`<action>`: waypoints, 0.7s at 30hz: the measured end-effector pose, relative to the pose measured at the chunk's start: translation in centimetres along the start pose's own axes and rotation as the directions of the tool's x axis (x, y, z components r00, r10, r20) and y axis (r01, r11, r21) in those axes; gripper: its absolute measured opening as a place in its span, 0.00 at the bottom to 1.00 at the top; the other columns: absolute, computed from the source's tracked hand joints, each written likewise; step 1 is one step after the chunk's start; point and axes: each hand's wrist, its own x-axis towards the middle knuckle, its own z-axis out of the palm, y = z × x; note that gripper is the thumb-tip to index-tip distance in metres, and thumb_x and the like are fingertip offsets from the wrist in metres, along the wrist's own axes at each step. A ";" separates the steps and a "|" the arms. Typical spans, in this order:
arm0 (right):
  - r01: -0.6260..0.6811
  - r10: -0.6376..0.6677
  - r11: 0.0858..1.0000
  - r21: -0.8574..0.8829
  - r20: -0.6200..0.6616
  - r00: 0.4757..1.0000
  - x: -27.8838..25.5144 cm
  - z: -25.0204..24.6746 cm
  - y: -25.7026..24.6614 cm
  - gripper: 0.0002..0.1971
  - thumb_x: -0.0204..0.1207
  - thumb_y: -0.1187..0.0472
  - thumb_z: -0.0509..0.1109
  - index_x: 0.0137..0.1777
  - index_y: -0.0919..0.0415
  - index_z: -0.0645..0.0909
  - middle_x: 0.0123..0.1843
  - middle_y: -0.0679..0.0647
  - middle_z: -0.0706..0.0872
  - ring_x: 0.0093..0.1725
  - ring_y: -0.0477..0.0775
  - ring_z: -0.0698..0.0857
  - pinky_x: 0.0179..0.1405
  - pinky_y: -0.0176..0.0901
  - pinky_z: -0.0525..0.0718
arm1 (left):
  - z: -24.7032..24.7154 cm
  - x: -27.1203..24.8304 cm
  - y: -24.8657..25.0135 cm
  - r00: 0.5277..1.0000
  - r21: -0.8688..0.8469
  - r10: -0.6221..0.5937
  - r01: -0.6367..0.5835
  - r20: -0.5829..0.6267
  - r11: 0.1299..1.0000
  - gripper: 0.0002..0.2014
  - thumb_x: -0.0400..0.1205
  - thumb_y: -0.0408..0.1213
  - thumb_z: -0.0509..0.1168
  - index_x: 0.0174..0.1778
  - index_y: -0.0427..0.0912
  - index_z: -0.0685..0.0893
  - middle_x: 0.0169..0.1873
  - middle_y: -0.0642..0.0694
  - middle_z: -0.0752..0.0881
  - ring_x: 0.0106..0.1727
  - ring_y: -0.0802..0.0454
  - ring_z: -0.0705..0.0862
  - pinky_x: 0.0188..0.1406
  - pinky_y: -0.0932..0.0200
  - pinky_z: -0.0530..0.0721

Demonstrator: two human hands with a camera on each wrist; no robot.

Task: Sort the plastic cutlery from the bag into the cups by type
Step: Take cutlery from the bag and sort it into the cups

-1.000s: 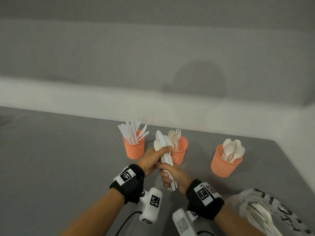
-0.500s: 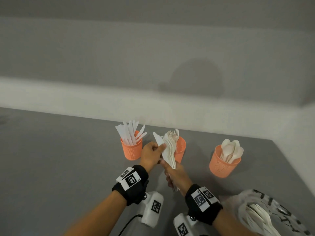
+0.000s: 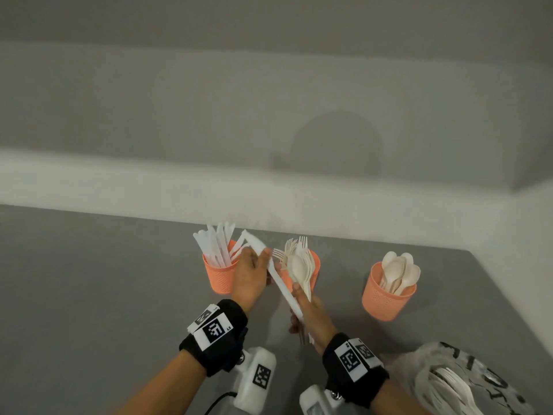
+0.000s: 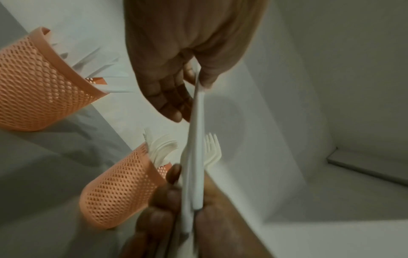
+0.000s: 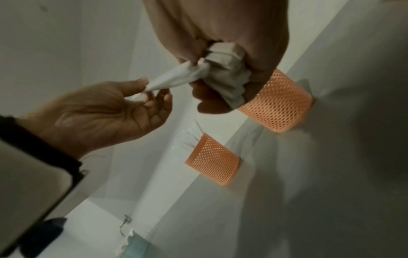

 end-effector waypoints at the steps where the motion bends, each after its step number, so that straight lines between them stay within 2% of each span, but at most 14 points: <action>1: -0.021 0.021 1.000 0.018 0.002 1.000 0.0 -0.2 -0.1 0.16 0.82 0.48 0.59 0.43 0.60 0.75 0.23 0.50 0.69 0.19 0.45 0.69 0.19 0.37 0.75 | -0.2 0.2 0.4 1.000 -0.066 -0.029 0.028 -0.010 0.997 0.06 0.86 0.38 0.55 0.46 0.39 0.69 0.33 0.41 0.85 0.36 0.44 0.86 0.42 0.49 0.86; 3: -0.057 0.055 0.997 0.053 0.036 0.998 -0.2 -0.8 -0.4 0.15 0.82 0.48 0.60 0.42 0.59 0.73 0.19 0.48 0.65 0.16 0.43 0.65 0.17 0.35 0.71 | -0.6 0.8 1.0 0.997 -0.168 -0.068 0.061 -0.038 0.984 0.06 0.87 0.38 0.53 0.46 0.41 0.67 0.26 0.44 0.80 0.28 0.49 0.84 0.32 0.55 0.87; 5: -0.074 0.071 0.997 0.037 0.088 0.994 -0.4 -1.1 -0.7 0.14 0.81 0.48 0.62 0.43 0.59 0.73 0.19 0.47 0.64 0.15 0.43 0.63 0.17 0.34 0.68 | -0.9 1.4 1.5 0.996 -0.147 -0.051 0.040 -0.069 0.988 0.08 0.87 0.40 0.53 0.45 0.41 0.67 0.24 0.46 0.70 0.17 0.58 0.73 0.18 0.64 0.78; 6: -0.081 0.079 0.997 0.017 0.117 0.990 -0.6 -1.2 -0.8 0.13 0.80 0.48 0.62 0.44 0.58 0.74 0.20 0.47 0.63 0.16 0.42 0.62 0.17 0.34 0.67 | -1.0 1.6 1.6 0.997 -0.081 -0.043 0.038 -0.062 0.996 0.09 0.87 0.41 0.54 0.43 0.42 0.67 0.24 0.48 0.68 0.15 0.61 0.68 0.15 0.66 0.72; 9: -0.088 0.096 0.995 -0.047 0.211 0.973 -0.8 -1.0 -1.1 0.14 0.81 0.47 0.60 0.47 0.58 0.76 0.20 0.47 0.63 0.17 0.43 0.63 0.18 0.33 0.66 | -0.8 1.8 1.3 0.994 0.138 -0.097 0.090 0.045 0.986 0.10 0.83 0.43 0.62 0.39 0.43 0.73 0.16 0.55 0.69 0.12 0.62 0.67 0.14 0.67 0.63; 11: -0.104 0.121 0.991 -0.079 0.253 0.960 -1.0 -0.7 -1.1 0.13 0.81 0.47 0.60 0.50 0.57 0.79 0.20 0.47 0.65 0.17 0.43 0.64 0.17 0.33 0.67 | -0.5 1.6 0.8 0.984 0.194 -0.147 0.126 0.096 0.973 0.10 0.80 0.42 0.66 0.37 0.43 0.76 0.15 0.56 0.68 0.10 0.62 0.65 0.13 0.69 0.60; 13: -0.114 0.133 0.990 -0.085 0.272 0.953 -1.1 -0.5 -1.0 0.12 0.80 0.49 0.63 0.53 0.56 0.81 0.21 0.48 0.68 0.17 0.43 0.65 0.16 0.33 0.67 | -0.2 1.7 0.4 0.984 0.206 -0.153 0.132 0.089 0.970 0.11 0.79 0.40 0.67 0.33 0.42 0.76 0.17 0.54 0.68 0.10 0.62 0.63 0.12 0.68 0.60; 17: -0.107 0.117 0.993 -0.051 0.283 0.952 -1.2 -0.5 -0.9 0.15 0.80 0.51 0.63 0.61 0.55 0.81 0.23 0.51 0.74 0.16 0.43 0.67 0.17 0.33 0.68 | 0.2 2.2 -0.2 0.990 0.225 -0.131 0.116 0.051 0.967 0.09 0.81 0.34 0.62 0.33 0.41 0.75 0.22 0.49 0.71 0.18 0.57 0.65 0.13 0.67 0.63; 21: -0.107 0.099 0.994 0.020 0.242 0.965 -0.8 -0.5 -0.9 0.14 0.83 0.52 0.58 0.60 0.57 0.80 0.23 0.52 0.76 0.17 0.45 0.71 0.18 0.35 0.70 | 0.6 2.3 -1.1 0.996 0.120 -0.083 0.085 -0.019 0.989 0.11 0.84 0.35 0.55 0.38 0.35 0.75 0.22 0.44 0.71 0.18 0.55 0.68 0.17 0.64 0.65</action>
